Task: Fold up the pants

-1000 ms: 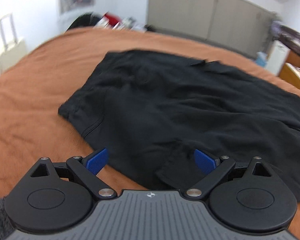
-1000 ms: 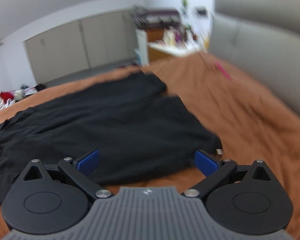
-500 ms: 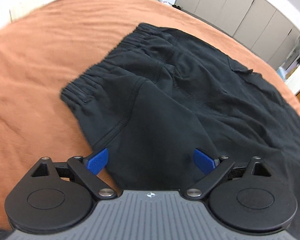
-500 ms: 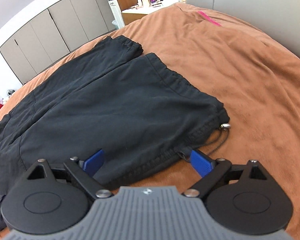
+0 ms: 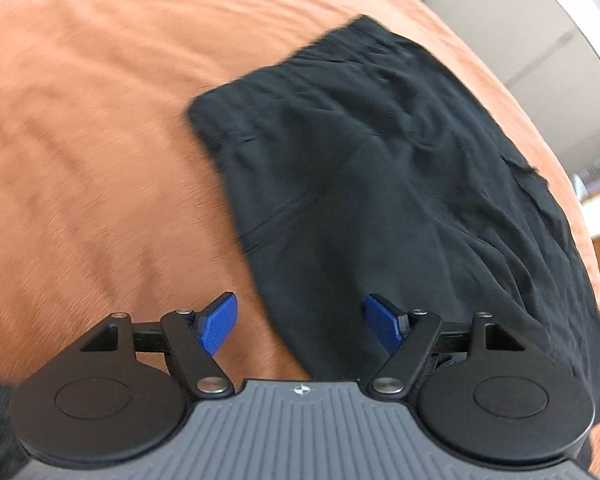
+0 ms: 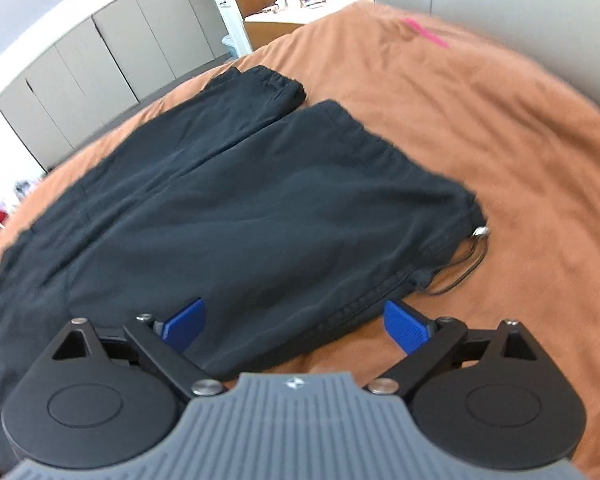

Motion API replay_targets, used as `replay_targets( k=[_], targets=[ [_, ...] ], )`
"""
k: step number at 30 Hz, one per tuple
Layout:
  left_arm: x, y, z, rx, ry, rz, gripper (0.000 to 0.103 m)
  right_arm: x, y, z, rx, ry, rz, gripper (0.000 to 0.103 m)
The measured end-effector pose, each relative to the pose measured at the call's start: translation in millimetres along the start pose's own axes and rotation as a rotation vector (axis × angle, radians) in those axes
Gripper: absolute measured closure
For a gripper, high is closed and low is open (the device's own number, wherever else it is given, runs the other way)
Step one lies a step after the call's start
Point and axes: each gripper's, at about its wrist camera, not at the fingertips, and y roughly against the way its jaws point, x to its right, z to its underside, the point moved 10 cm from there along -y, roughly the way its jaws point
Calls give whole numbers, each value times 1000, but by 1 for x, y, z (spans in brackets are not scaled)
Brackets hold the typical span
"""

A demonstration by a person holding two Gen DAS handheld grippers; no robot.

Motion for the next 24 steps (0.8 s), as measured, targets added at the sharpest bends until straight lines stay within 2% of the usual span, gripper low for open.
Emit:
replay_targets(
  k=[2, 5, 8, 10, 14, 18, 20, 22, 24],
  targets=[
    [0, -2, -1, 3, 19, 23, 11, -1, 2, 3, 0, 40, 18, 11],
    [8, -17, -11, 9, 32, 94, 11, -3, -1, 2, 22, 134, 62, 10],
    [10, -30, -23, 15, 98, 139, 11, 3, -12, 4, 1, 119, 54, 10],
    [9, -33, -29, 14, 142, 174, 11, 12, -21, 4, -20, 42, 20, 10],
    [1, -36, -36, 9, 246, 279, 12, 32, -36, -3, -32, -186, -110, 10],
    [-5, -39, -40, 3, 311, 332, 18, 54, -47, -16, -20, -417, -220, 12],
    [-3, -38, -41, 4, 305, 340, 21, 59, -54, -20, -33, -483, -262, 19],
    [-1, -35, -43, 12, 289, 359, 24, 63, -58, -24, -42, -509, -256, 44],
    [-1, -36, -42, 10, 293, 372, 24, 66, -57, -20, -56, -525, -222, 56]
  ],
)
